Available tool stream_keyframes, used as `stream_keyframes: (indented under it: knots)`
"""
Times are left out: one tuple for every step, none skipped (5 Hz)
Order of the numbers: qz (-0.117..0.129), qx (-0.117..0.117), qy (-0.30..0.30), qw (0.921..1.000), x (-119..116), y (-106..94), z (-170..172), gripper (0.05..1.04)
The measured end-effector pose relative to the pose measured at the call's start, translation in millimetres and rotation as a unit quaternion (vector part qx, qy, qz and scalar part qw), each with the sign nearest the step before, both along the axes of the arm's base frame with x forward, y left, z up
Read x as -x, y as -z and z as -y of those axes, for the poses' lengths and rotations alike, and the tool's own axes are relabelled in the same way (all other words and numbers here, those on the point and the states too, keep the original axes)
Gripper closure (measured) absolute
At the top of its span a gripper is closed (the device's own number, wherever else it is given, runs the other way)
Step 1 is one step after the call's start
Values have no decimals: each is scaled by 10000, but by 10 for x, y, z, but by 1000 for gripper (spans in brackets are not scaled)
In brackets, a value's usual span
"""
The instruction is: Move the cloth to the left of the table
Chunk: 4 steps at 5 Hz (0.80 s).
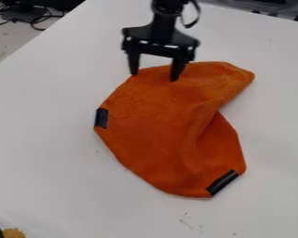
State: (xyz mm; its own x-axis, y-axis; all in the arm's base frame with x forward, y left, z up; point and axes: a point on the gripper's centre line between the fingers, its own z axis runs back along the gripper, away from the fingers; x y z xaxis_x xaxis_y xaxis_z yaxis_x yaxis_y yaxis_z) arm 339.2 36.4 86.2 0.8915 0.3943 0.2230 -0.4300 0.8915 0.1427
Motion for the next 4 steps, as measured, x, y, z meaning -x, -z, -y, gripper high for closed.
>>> stream_keyframes:
  knots:
    - [-212, -153, -302, 9992, 249, 204, -163, 83]
    - [-240, -158, -694, 9972, 461, 293, -442, 83]
    - [-148, -169, -672, 9975, 488, 375, -526, 83]
    - [-174, -6, -810, 9966, 526, 576, -709, 83]
